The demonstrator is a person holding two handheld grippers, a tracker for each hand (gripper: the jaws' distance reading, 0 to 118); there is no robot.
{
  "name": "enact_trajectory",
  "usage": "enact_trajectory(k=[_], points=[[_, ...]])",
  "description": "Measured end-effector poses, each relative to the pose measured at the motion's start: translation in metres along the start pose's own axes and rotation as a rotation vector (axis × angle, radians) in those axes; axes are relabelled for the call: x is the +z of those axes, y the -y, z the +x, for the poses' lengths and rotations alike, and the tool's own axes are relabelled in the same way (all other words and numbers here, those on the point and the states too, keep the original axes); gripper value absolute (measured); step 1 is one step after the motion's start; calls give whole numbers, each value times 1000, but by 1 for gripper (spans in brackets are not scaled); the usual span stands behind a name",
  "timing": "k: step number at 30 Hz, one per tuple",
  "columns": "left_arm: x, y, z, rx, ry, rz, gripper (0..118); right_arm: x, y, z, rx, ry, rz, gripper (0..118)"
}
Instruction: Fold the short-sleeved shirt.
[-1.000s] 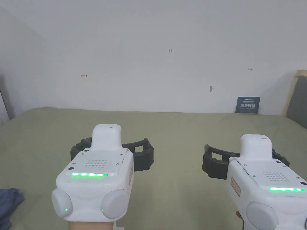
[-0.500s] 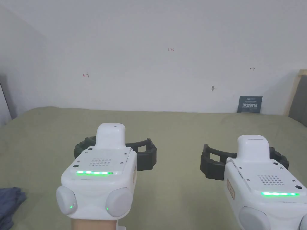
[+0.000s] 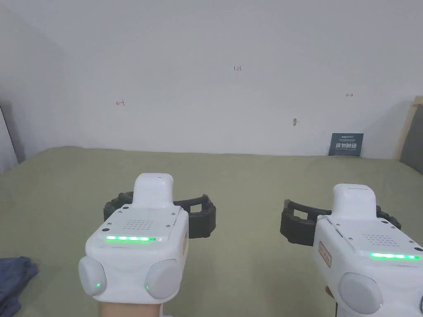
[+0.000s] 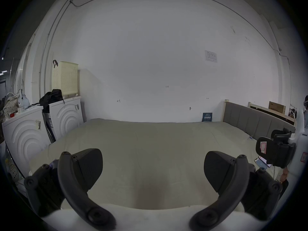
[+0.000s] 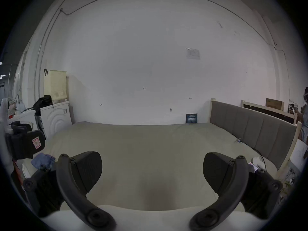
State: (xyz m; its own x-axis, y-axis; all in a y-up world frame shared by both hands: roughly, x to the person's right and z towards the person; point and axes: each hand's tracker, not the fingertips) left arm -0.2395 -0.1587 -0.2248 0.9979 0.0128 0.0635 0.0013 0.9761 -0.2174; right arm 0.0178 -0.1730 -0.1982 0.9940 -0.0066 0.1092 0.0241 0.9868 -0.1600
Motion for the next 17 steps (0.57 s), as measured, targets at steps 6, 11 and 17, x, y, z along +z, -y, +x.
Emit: enact_trajectory(k=[6, 11, 17], points=[[0, 1, -1, 3, -7, -4, 118, -7, 7, 4, 50, -6, 34, 118], [2, -1, -2, 1, -10, 8, 118, -11, 8, 6, 63, -1, 32, 118], [3, -2, -4, 1, -14, 15, 118, -10, 7, 5, 67, -1, 44, 118]])
